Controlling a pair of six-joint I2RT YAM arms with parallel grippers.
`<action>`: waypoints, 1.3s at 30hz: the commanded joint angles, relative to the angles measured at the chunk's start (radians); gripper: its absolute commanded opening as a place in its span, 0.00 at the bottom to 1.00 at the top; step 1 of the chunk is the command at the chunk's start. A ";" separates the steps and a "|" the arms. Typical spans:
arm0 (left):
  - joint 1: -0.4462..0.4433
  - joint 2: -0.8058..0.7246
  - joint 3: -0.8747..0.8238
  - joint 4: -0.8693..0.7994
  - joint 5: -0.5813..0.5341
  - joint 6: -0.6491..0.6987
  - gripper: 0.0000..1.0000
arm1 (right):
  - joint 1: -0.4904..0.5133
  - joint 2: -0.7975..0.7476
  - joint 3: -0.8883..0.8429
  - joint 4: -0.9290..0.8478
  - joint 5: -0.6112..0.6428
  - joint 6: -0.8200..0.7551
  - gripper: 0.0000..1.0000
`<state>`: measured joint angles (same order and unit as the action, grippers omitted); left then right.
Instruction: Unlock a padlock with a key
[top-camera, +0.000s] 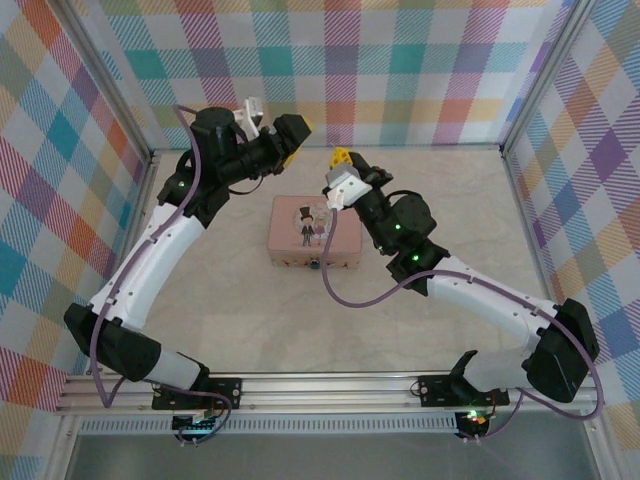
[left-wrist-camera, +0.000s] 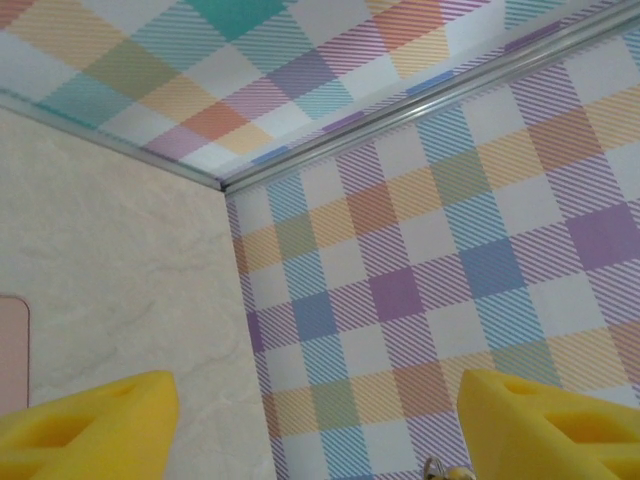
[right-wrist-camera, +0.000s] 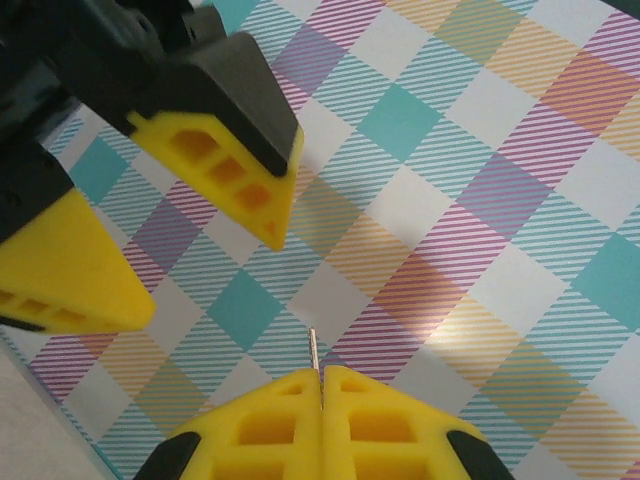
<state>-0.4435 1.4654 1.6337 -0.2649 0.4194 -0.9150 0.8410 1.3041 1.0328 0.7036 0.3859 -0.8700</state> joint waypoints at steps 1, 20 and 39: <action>-0.020 0.017 0.041 -0.005 0.028 -0.049 0.74 | 0.001 -0.014 0.008 0.002 -0.018 0.037 0.00; -0.064 0.083 0.098 -0.034 0.058 -0.083 0.57 | 0.001 -0.002 0.012 -0.098 -0.042 0.082 0.00; -0.083 0.121 0.113 -0.056 0.075 -0.076 0.06 | 0.001 0.044 0.033 -0.113 -0.019 0.071 0.00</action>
<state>-0.5186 1.5875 1.7180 -0.3252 0.4751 -1.0035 0.8410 1.3460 1.0351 0.5823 0.3626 -0.8082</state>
